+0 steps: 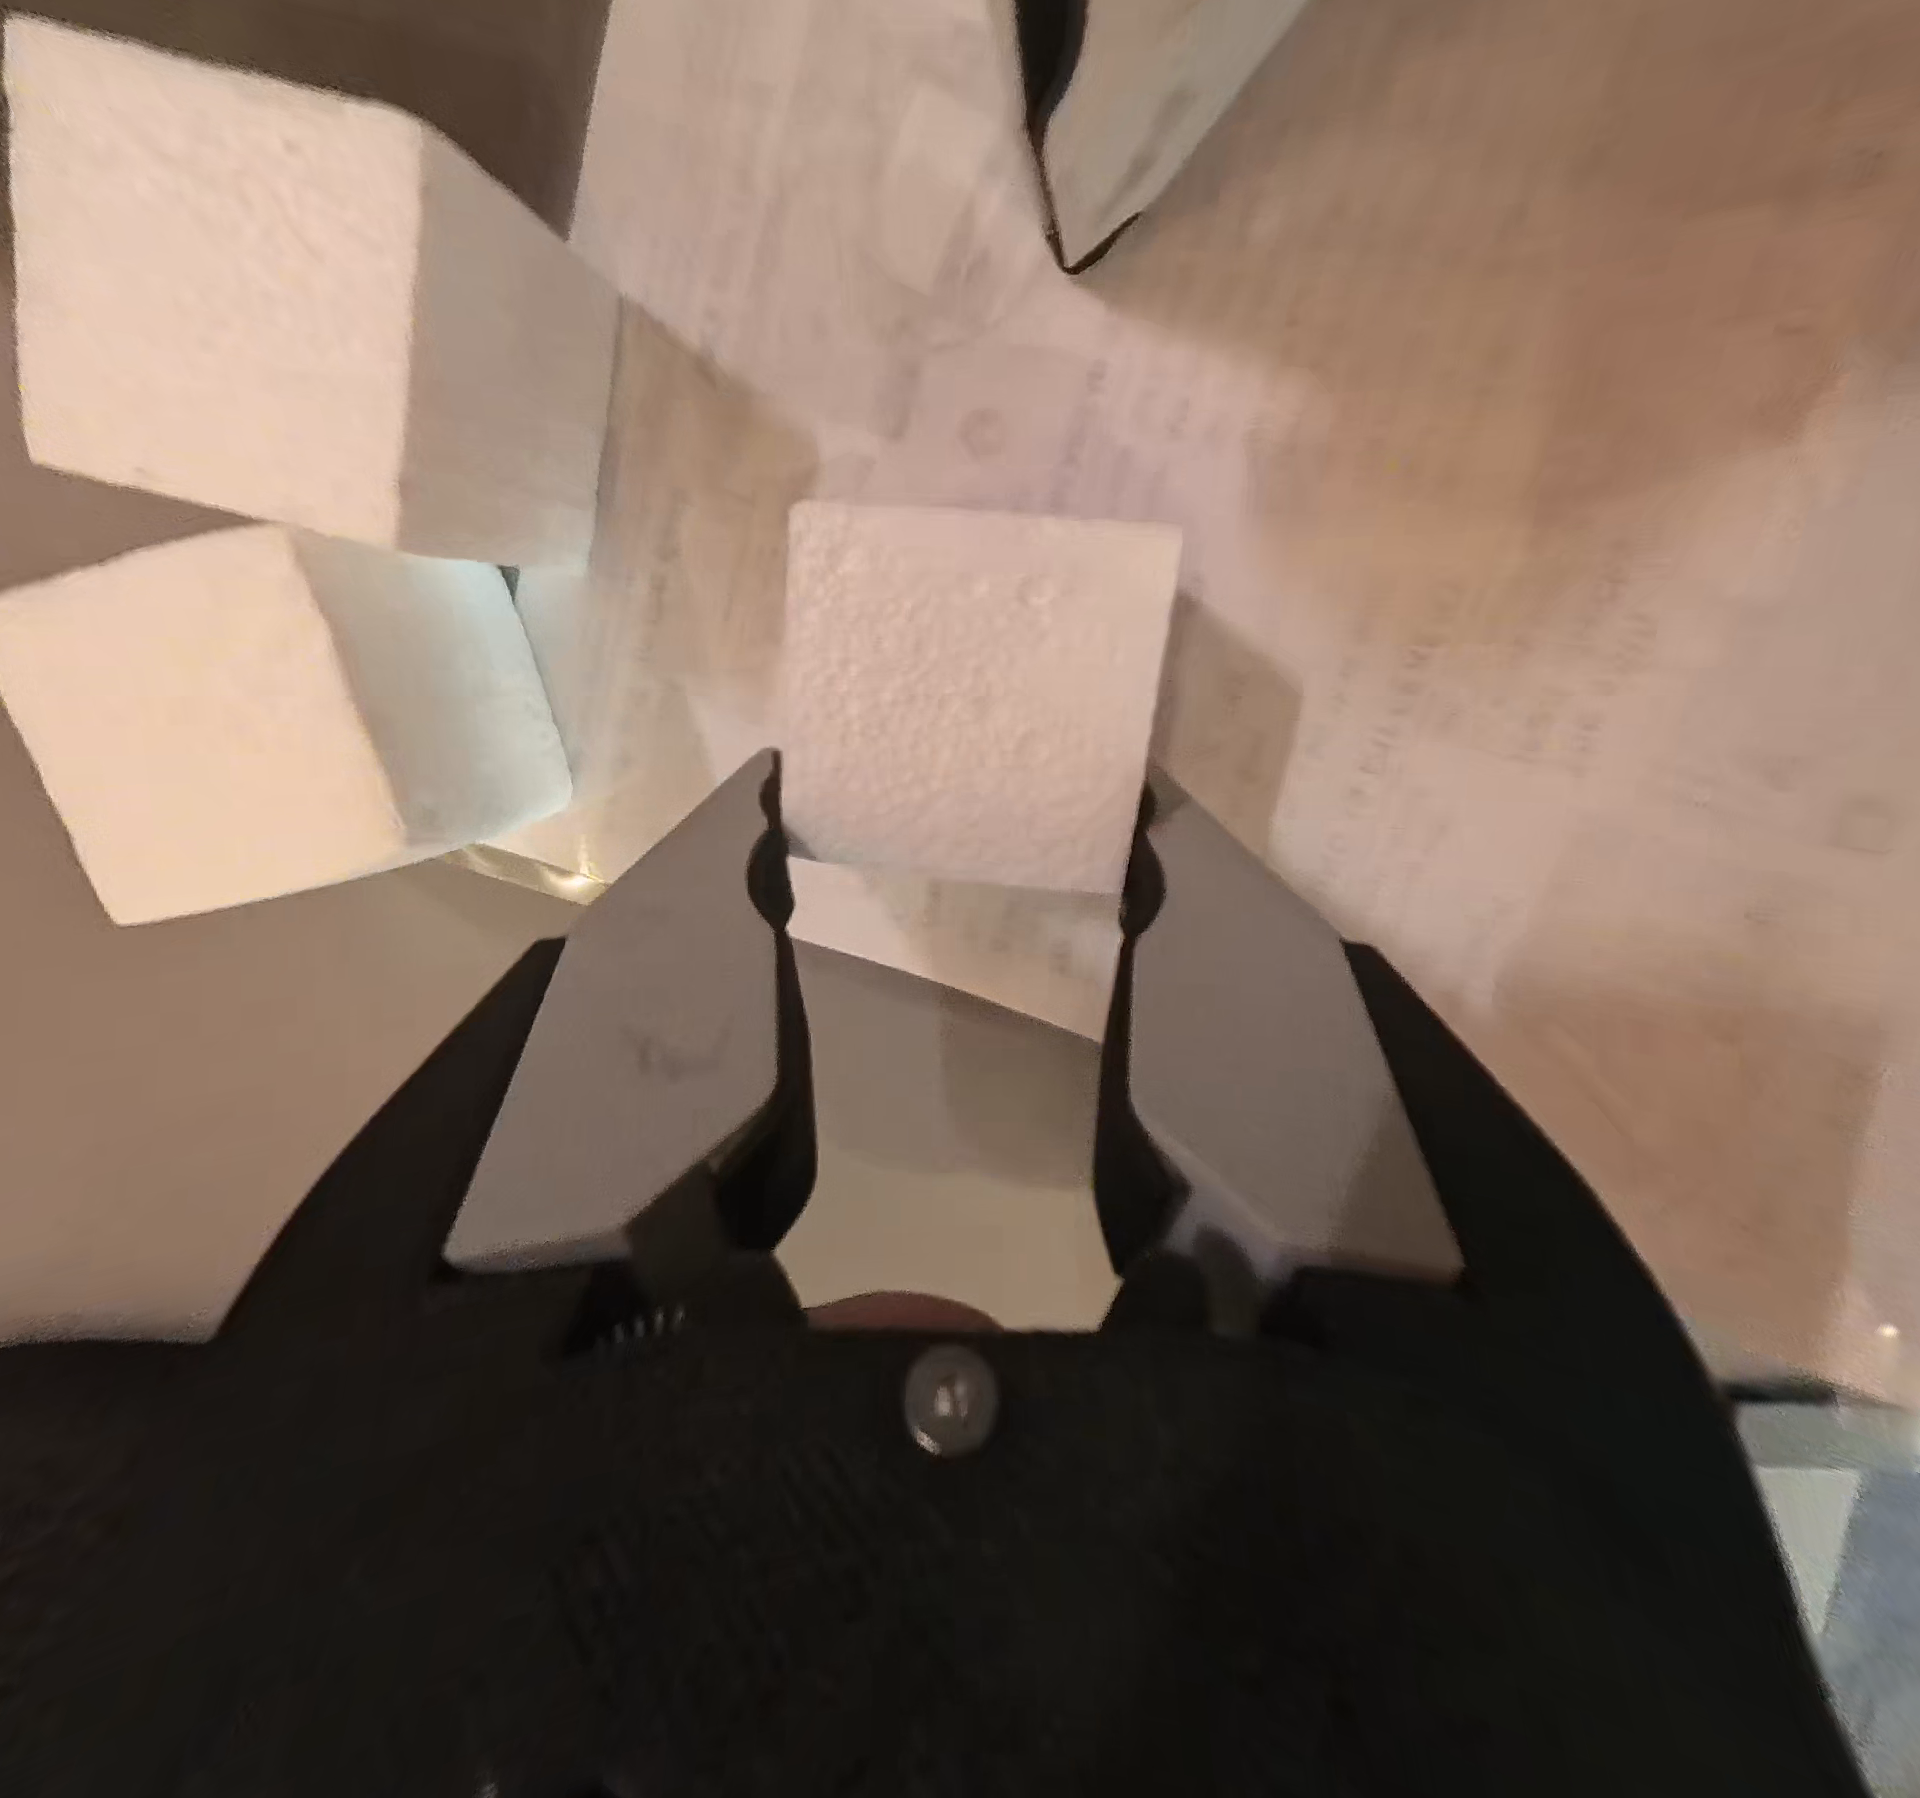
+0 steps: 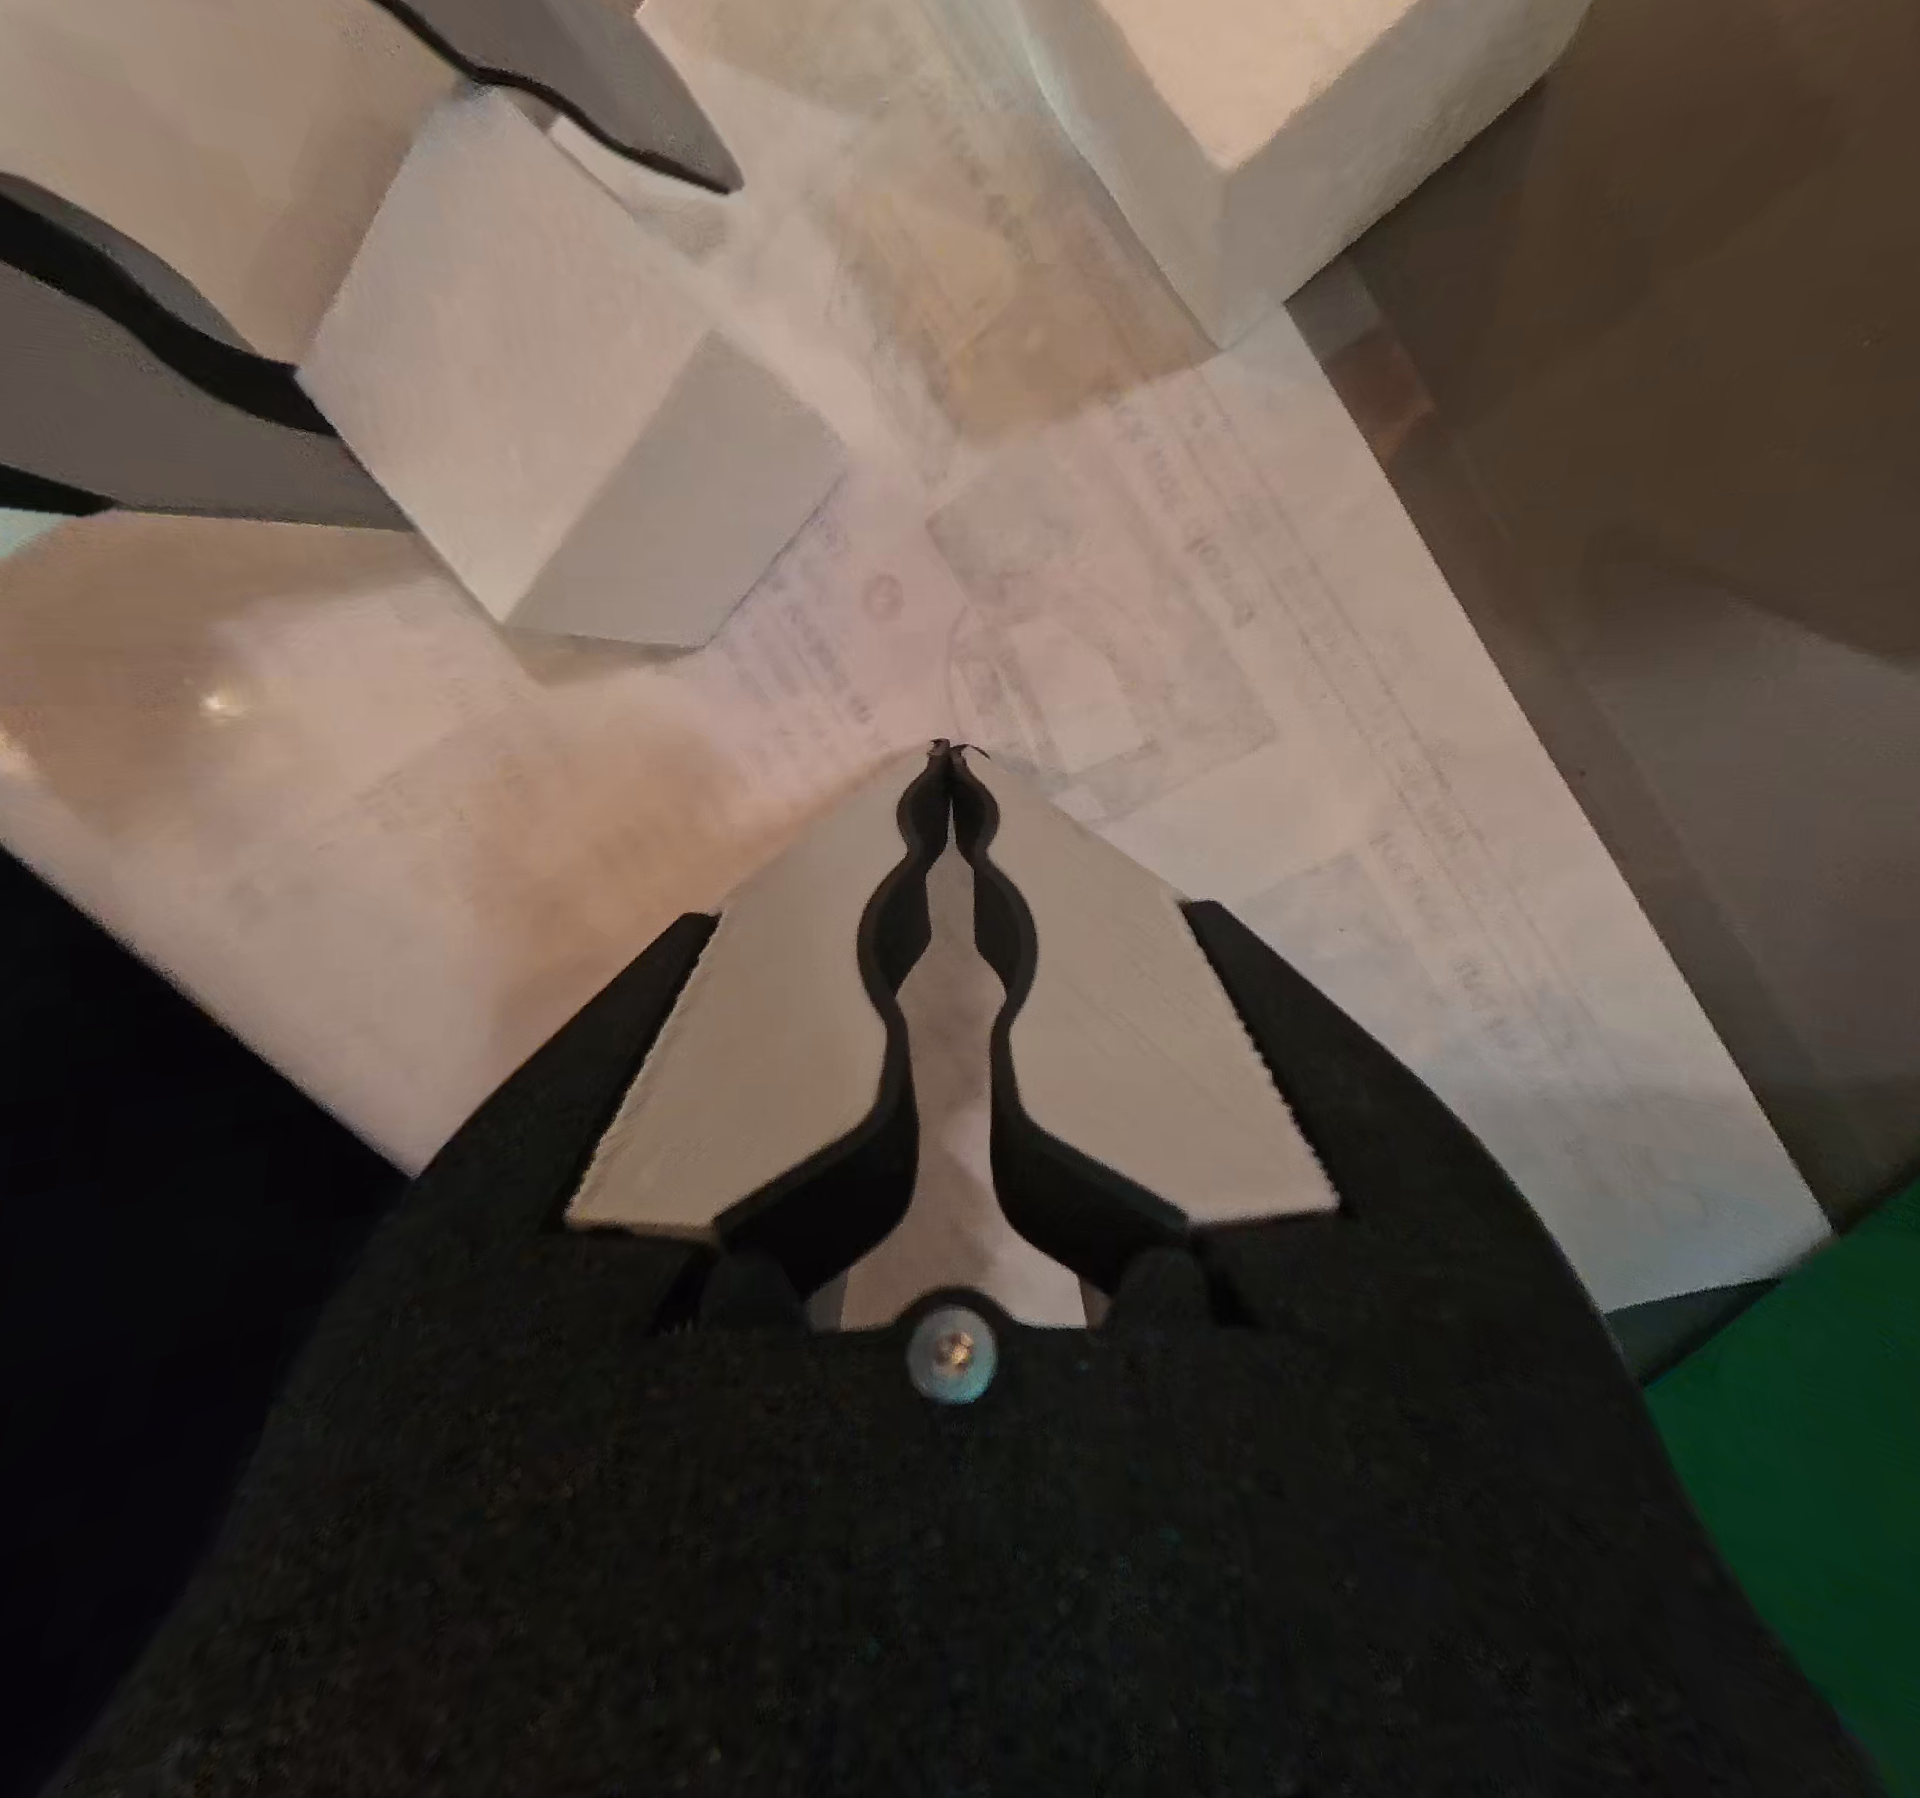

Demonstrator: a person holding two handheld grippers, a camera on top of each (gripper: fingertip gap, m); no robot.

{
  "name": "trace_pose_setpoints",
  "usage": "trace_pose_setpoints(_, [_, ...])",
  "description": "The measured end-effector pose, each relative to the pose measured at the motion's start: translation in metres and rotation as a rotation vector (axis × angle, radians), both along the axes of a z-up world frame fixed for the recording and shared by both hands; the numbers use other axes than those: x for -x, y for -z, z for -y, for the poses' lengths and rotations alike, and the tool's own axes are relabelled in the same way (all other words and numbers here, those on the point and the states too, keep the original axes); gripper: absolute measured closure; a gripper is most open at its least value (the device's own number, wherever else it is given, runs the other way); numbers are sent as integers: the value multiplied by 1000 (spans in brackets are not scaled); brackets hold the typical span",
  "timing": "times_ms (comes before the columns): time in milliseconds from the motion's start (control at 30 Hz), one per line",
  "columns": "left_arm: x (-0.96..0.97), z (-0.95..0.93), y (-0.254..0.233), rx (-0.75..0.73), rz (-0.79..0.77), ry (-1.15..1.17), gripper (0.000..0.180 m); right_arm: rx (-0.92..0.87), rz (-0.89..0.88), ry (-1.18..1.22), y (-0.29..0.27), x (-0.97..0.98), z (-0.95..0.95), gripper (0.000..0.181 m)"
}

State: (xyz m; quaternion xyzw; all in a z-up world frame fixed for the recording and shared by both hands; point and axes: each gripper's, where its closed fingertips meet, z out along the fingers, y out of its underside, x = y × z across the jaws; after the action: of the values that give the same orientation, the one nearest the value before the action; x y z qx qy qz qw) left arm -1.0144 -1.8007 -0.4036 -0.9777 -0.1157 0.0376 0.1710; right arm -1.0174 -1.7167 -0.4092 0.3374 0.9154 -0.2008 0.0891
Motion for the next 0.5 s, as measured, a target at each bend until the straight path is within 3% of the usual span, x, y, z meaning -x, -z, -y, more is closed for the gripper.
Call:
trace_pose_setpoints(200, [-8, 12, -2, -42, 9, -117, 94, 25, -4, 24, 0, 0, 0, 181])
trace_pose_setpoints(333, [-15, 16, 4, -102, 11, -175, 124, 40, 3, 15, 0, 0, 0, 181])
trace_pose_setpoints(500, [-14, 14, 4, -116, -15, -251, 137, 39, -4, -54, -1, -1, -1, 181])
